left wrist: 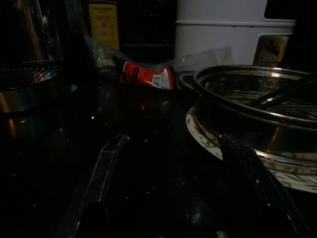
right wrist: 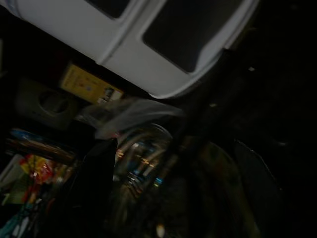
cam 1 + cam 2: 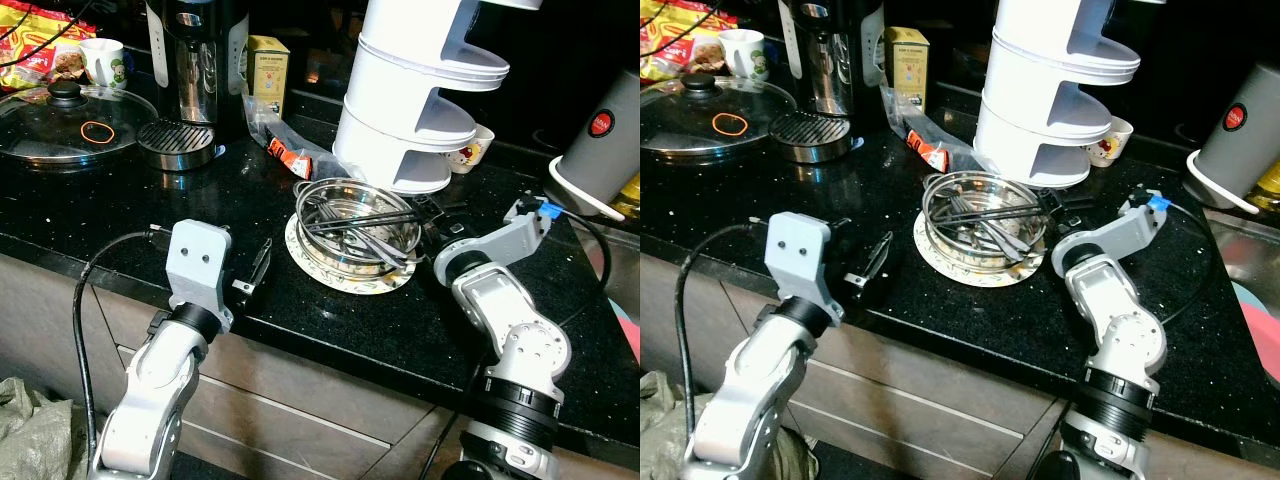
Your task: Kitchen organization
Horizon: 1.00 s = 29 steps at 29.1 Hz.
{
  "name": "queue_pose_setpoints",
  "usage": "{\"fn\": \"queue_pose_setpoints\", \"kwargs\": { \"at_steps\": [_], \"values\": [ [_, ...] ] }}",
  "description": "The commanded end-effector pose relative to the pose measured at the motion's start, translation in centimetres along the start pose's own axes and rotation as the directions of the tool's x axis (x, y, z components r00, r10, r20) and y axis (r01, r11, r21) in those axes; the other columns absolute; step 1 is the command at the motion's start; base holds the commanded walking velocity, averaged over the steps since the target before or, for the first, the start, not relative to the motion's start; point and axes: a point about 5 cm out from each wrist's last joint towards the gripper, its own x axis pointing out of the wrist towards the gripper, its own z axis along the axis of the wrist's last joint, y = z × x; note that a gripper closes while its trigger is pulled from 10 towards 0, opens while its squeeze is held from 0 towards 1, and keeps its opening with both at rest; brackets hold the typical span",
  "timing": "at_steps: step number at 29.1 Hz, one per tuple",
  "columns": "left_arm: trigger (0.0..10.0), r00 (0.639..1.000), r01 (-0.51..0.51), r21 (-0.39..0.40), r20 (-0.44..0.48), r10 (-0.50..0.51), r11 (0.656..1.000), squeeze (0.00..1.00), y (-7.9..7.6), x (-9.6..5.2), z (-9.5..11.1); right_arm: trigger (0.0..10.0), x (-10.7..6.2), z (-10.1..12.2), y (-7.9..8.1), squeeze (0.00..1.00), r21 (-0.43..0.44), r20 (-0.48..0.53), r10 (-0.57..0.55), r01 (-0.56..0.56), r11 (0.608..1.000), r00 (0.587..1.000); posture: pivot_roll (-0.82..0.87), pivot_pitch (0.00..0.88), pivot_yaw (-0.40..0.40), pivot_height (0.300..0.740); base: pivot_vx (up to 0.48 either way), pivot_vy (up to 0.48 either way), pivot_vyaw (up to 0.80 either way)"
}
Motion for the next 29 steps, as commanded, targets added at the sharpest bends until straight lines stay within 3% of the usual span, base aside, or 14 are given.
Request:
{"fn": "queue_pose_setpoints", "kwargs": {
  "at_steps": [1, 9, 10, 11, 12, 29],
  "values": [
    [10.0, 1.000, 0.009, 0.009, 0.002, -0.009, 1.000, 0.00, -0.29, -0.05, 0.04, 10.0, 0.14, 0.39, -0.07, 0.00, 0.030, 0.020, -0.002, 0.002, 1.000, 1.000, 0.16, 0.009, -0.171, 0.740, 0.000, 0.000, 0.00],
    [10.0, 1.000, 0.009, 0.008, 0.001, -0.009, 1.000, 0.00, -0.34, -0.16, 0.07, 10.0, 0.60, 0.77, 0.45, 0.00, 0.061, 0.071, 0.022, -0.026, 0.998, 0.997, 0.17, 0.012, -0.173, 0.740, 0.000, 0.000, 0.00],
    [10.0, 1.000, 0.008, 0.008, 0.001, -0.008, 1.000, 0.00, -0.31, -0.15, 0.08, 3.2, 0.66, 0.62, 0.32, 0.00, 0.042, 0.066, 0.017, -0.020, 0.999, 0.998, 0.17, 0.012, -0.173, 0.740, 0.000, 0.000, 0.00],
    [10.0, 1.000, 0.007, 0.008, 0.001, -0.007, 1.000, 0.00, -0.32, -0.15, 0.07, 3.2, 0.68, 0.59, 0.27, 0.00, 0.035, 0.065, 0.015, -0.017, 0.999, 0.998, 0.17, 0.012, -0.173, 0.740, 0.000, 0.000, 0.00],
    [10.0, 1.000, 0.007, 0.008, 0.000, -0.007, 1.000, 0.00, -0.32, -0.15, 0.07, 0.0, 0.69, 0.59, 0.24, 0.00, 0.034, 0.066, 0.015, -0.017, 0.999, 0.998, 0.17, 0.014, -0.174, 0.740, 0.000, 0.000, 0.00],
    [10.0, 1.000, 0.011, 0.005, 0.006, -0.011, 1.000, 0.00, -0.64, -0.24, 0.35, 0.0, 0.67, 1.19, 0.24, 0.00, 0.029, 0.104, 0.031, -0.034, 0.999, 0.994, 0.17, 0.011, -0.172, 0.740, 0.000, 0.000, 0.00]
  ]
}}
